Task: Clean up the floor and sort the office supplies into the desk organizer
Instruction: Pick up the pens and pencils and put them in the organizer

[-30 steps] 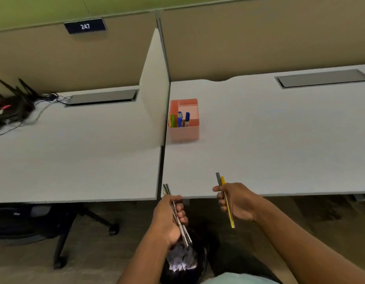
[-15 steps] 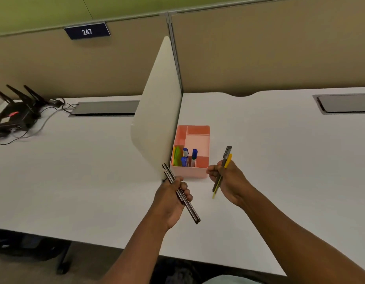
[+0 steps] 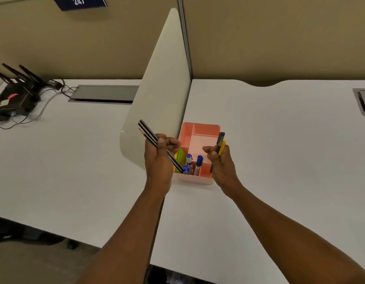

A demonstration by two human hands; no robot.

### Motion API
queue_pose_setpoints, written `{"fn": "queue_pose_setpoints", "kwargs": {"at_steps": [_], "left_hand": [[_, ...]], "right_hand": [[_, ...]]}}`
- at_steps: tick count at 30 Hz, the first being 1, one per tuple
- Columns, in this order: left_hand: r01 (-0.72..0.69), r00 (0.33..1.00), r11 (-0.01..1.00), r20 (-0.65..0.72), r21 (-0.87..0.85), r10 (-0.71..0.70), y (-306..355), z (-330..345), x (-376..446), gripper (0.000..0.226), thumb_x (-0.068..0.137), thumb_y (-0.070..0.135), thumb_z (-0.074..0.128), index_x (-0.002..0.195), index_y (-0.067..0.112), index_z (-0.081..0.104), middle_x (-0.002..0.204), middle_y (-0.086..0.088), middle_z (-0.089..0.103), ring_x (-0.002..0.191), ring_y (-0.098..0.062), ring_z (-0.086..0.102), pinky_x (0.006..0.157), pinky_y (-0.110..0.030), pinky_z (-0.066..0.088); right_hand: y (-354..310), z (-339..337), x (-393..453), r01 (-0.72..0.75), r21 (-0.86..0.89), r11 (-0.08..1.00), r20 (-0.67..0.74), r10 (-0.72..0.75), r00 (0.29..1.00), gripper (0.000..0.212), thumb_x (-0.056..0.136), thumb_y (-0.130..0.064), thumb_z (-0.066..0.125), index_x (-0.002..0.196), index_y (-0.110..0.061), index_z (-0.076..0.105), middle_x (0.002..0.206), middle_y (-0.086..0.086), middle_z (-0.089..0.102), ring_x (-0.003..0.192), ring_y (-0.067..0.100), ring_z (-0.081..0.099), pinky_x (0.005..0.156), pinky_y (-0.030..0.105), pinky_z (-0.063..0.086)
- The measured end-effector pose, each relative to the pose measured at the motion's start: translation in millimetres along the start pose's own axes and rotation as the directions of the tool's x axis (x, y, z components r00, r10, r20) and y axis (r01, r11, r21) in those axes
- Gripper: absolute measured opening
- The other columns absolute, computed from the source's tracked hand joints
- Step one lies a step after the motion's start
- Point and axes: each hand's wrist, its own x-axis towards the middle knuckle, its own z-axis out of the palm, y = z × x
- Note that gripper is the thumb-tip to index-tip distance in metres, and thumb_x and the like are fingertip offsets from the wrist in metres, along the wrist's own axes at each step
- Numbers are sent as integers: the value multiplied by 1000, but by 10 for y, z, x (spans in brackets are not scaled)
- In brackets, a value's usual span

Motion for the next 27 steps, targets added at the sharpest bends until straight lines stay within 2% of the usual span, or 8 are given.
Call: {"fn": "queue_pose_setpoints", "kwargs": {"at_steps": [4, 9, 14, 16, 19, 21, 24, 27], "left_hand": [[-195, 981, 978, 16, 79, 195, 101, 151, 333, 20, 106, 16, 30, 97, 23, 47, 95, -7, 68, 96, -27, 68, 90, -38, 55], [-100, 994, 987, 60, 129, 93, -102, 380, 790, 15, 106, 20, 30, 99, 21, 44, 109, -6, 67, 105, -23, 68, 100, -39, 50], [4, 997, 966, 79, 259, -25, -493, 536, 1134, 20, 105, 27, 31, 112, 12, 42, 127, -7, 62, 116, -21, 62, 102, -34, 45], [17, 993, 934, 99, 358, -56, -599, 557, 1189, 31, 105, 32, 31, 122, 9, 42, 126, 0, 61, 106, -9, 60, 92, -24, 48], [68, 983, 868, 115, 491, -142, -701, 569, 1254, 34, 104, 36, 31, 126, 11, 41, 103, 10, 58, 78, 1, 52, 68, -13, 42], [108, 966, 819, 137, 563, -221, -786, 537, 1277, 39, 104, 39, 32, 132, 13, 41, 107, 3, 58, 83, -8, 54, 76, -23, 45], [151, 922, 760, 188, 632, -340, -953, 488, 1290, 45, 104, 39, 31, 142, 15, 36, 130, -2, 55, 110, -17, 55, 99, -34, 44], [174, 901, 712, 182, 681, -394, -1041, 467, 1281, 54, 103, 43, 32, 152, 22, 23, 151, -6, 41, 135, -27, 43, 112, -46, 37]], "right_hand": [[-25, 5, 42, 24, 93, 995, -21, -22, 1000, 20, 104, -21, 33, 121, -13, 41, 116, -6, 63, 112, 17, 61, 94, 28, 48], [44, 86, 63, 114, -169, 979, -4, -116, 993, 28, 103, -25, 30, 123, -7, 40, 123, 0, 57, 107, 13, 58, 83, 11, 48], [266, 112, -62, 83, -299, 951, 22, -80, 997, 44, 94, -41, 30, 129, -15, 39, 140, 4, 43, 122, 12, 46, 98, 33, 49], [354, 114, -95, 101, -392, 914, -6, -112, 994, 46, 94, -41, 32, 129, -13, 41, 138, 7, 44, 123, 15, 45, 100, 34, 47], [442, 86, -110, 41, -502, 864, -69, -88, 994, 52, 90, -41, 34, 131, -10, 44, 141, 10, 42, 130, 22, 40, 106, 40, 45], [454, 51, -121, 46, -543, 838, -41, -80, 996, 50, 89, -41, 35, 126, -12, 48, 144, 8, 39, 134, 21, 36, 107, 40, 44], [490, 26, -112, 96, -614, 783, 10, -114, 993, 41, 92, -41, 38, 117, -14, 54, 147, 6, 36, 139, 24, 31, 107, 43, 42], [476, 36, -93, 48, -629, 776, -2, -63, 998, 40, 93, -40, 47, 125, -17, 53, 153, 2, 26, 144, 21, 22, 110, 42, 40]]}}
